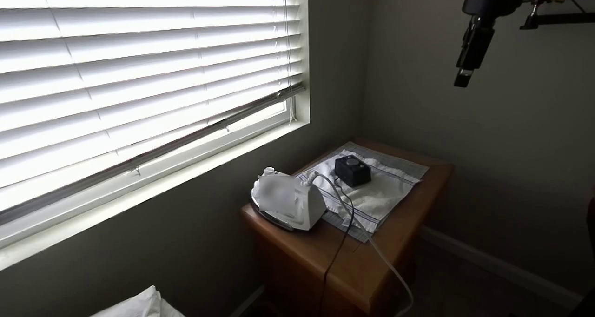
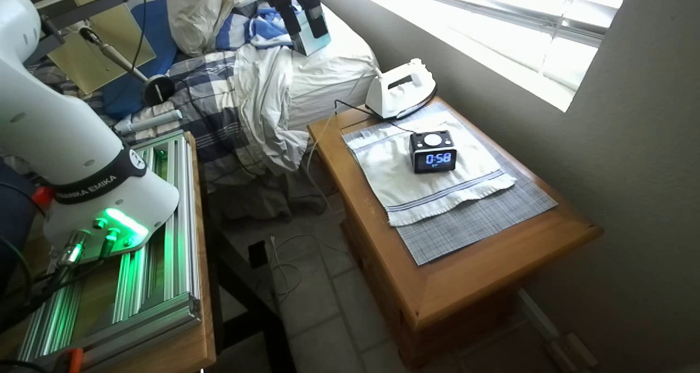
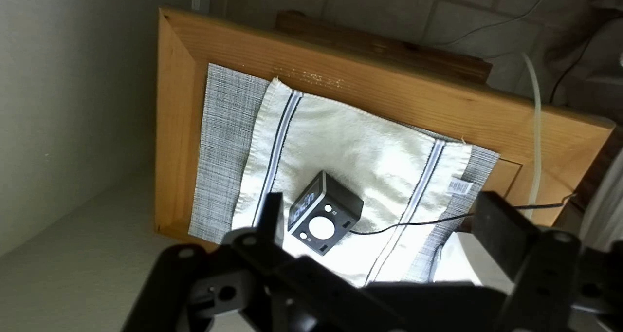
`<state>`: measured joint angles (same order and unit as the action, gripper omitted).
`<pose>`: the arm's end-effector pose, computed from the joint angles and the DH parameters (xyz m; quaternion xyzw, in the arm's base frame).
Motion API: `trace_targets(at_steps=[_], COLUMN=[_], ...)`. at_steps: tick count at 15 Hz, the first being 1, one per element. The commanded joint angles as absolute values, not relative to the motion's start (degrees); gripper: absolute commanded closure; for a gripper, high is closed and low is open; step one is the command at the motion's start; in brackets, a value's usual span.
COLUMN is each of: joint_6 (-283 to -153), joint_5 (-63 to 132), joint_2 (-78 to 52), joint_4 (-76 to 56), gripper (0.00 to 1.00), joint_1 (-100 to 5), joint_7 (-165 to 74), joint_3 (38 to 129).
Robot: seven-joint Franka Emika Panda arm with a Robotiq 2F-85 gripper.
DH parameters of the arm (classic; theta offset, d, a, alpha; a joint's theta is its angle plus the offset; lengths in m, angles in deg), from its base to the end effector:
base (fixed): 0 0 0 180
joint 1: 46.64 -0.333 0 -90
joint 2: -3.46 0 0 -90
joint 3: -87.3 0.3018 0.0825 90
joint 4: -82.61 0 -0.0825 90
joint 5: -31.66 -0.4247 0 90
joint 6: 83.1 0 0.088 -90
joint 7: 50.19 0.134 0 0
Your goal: Press down on the top of the alarm clock.
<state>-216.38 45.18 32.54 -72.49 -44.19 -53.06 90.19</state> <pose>0.4223 -0.0081 0.3328 0.9876 0.1013 0.0592 0.1042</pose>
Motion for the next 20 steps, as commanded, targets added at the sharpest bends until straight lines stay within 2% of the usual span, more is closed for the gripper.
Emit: trace_targets(at_steps=[1, 4, 5, 6, 16, 18, 19, 20], joint_6=[-215.9, -217.9, -219.4, -220.8, -230.4, -231.3, -230.1, -230.4], joint_5=[45.5, 46.1, 46.1, 46.8, 44.2, 44.7, 44.9, 44.8], joint_2=[19.8, 11.2, 8.6, 5.9, -13.7, -17.1, -12.8, -14.3], joint_4=[-63.7, -58.7, -57.3, -55.8, -41.4, -38.5, -42.7, -41.4], gripper=[0.00, 0.00, 0.11, 0.26, 0.96, 1.00, 0.93, 0.99], joint_1=[-44.9, -44.8, -44.7, -44.4, -43.5, -43.6, -44.2, -44.2], joint_7=[-50.6, -50.6, -51.8, -52.0, -58.1, -58.0, -56.6, -56.7], joint_3=[91.7, 91.3, 90.5, 90.1, 85.2, 84.9, 84.8, 84.8])
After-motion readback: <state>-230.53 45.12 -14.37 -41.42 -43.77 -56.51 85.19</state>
